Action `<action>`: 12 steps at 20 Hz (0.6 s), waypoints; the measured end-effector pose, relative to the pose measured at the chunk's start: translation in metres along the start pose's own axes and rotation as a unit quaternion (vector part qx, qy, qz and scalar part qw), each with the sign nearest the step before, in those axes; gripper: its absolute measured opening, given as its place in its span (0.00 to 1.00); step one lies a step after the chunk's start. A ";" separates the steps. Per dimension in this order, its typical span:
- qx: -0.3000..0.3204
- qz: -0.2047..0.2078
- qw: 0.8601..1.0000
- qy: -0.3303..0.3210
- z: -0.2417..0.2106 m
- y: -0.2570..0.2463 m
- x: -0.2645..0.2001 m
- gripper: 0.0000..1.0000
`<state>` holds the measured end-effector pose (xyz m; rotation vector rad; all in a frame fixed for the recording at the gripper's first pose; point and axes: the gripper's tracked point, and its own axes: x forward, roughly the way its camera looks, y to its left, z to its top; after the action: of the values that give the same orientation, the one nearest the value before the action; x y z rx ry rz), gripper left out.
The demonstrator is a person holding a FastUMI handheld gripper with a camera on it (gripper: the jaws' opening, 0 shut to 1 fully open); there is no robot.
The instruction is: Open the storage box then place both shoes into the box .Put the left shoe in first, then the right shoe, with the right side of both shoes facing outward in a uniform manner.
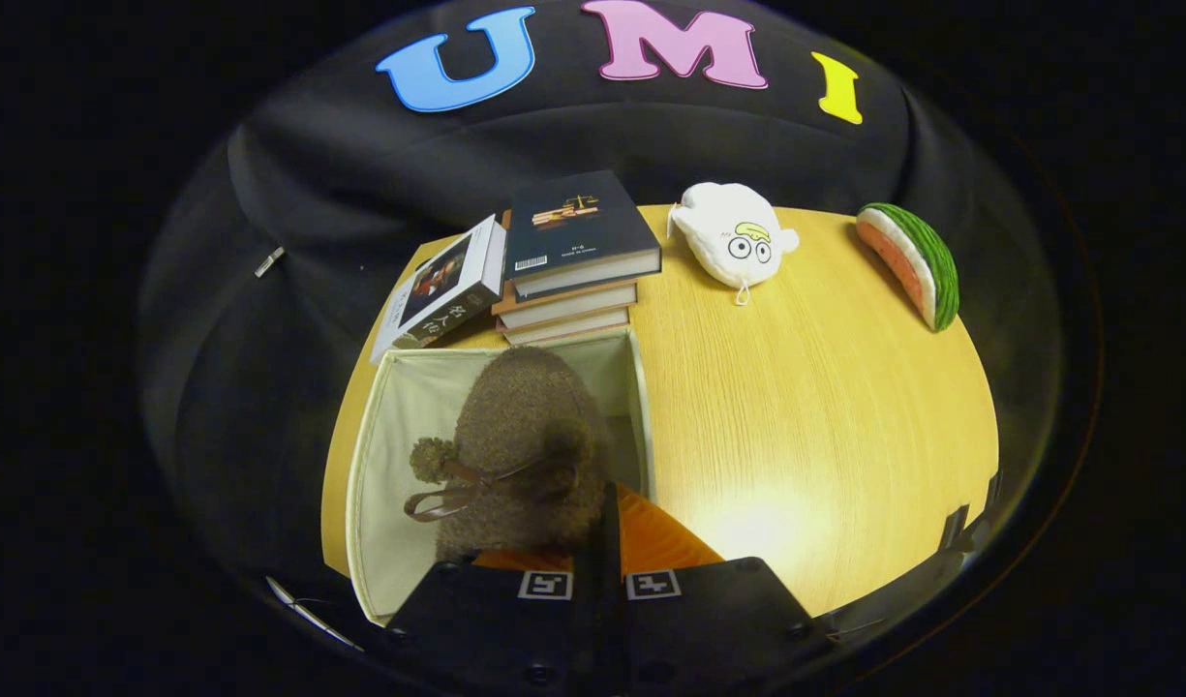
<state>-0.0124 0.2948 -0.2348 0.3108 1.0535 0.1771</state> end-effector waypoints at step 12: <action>-0.044 -0.034 0.998 -0.002 -0.011 0.000 0.009 0.10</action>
<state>-0.0180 0.2993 -0.2470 0.1949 1.0486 0.1618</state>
